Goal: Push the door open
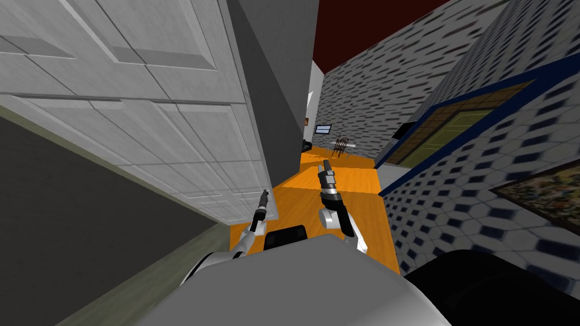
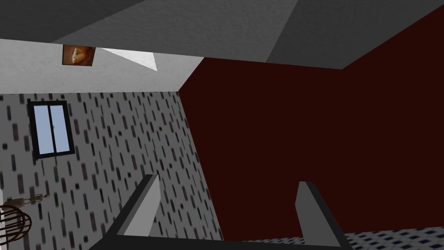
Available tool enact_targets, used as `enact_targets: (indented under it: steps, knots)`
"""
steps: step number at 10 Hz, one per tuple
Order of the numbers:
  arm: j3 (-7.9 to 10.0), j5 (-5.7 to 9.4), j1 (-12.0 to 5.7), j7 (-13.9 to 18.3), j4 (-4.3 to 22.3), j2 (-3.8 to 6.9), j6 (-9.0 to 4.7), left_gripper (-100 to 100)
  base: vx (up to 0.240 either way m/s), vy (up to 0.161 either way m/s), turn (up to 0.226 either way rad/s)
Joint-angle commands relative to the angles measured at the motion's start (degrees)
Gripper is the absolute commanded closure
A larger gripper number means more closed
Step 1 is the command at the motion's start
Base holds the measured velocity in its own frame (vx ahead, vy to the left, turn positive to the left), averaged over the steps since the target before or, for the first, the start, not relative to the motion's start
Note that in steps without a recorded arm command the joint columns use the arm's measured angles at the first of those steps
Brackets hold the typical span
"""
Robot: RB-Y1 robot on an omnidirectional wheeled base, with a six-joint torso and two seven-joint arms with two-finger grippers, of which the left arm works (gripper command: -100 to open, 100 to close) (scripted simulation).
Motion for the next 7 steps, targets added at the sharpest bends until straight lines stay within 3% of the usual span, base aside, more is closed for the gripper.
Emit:
enact_targets:
  steps: [1,2,7]
  knots:
    - [0.0,0.0,0.0,0.0,0.0,0.0,0.0,-100,0.042,-0.008,0.005]
    - [0.0,0.0,0.0,0.0,0.0,0.0,0.0,100,0.0,0.0,0.0]
    - [0.0,0.0,0.0,0.0,0.0,0.0,0.0,100,-0.008,0.002,-0.001]
